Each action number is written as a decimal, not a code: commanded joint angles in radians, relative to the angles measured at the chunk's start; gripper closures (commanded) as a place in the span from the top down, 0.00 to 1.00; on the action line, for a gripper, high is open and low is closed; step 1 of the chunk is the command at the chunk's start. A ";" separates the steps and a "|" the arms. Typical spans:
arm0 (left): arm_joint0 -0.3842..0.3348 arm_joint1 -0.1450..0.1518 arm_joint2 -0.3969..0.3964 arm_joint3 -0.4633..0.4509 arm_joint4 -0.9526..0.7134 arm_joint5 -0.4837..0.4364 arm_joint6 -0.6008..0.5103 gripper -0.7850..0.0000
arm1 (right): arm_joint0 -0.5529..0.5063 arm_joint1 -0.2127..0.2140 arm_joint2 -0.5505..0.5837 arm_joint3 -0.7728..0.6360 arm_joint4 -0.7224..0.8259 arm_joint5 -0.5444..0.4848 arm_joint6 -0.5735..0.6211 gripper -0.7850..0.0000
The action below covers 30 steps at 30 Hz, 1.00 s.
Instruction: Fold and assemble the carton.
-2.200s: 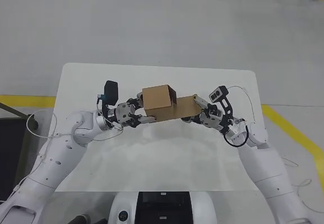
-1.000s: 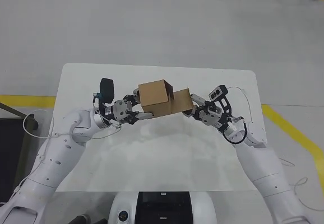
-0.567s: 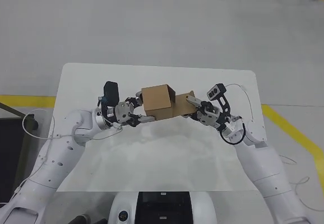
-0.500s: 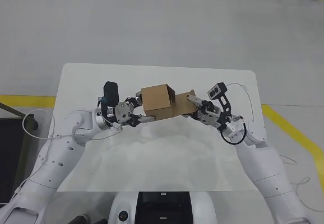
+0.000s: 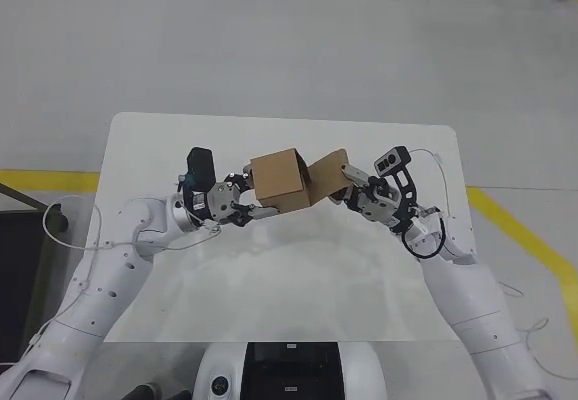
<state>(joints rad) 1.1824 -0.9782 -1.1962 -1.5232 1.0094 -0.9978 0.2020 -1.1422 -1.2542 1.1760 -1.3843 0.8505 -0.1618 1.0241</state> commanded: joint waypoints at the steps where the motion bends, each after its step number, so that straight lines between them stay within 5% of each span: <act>1: 0.001 -0.001 -0.001 0.001 0.013 0.001 0.003 0.34 | 0.005 -0.001 -0.001 0.004 0.004 0.002 -0.001 0.42; 10: 0.003 -0.005 -0.002 0.009 0.027 -0.005 0.015 0.33 | 0.008 -0.004 -0.002 0.010 0.011 0.007 -0.004 0.46; 20: 0.003 -0.009 -0.005 0.011 0.026 -0.009 0.011 0.32 | 0.018 -0.008 -0.012 0.016 0.003 0.014 0.001 0.29; 30: 0.002 -0.011 -0.009 0.009 0.041 -0.010 -0.009 0.33 | 0.015 0.004 0.004 -0.022 -0.112 0.055 -0.019 0.36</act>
<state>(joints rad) 1.1845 -0.9890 -1.2057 -1.5134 1.0492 -1.0076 0.1944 -1.1258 -1.2513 1.1787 -1.4021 0.7451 -0.1123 1.0054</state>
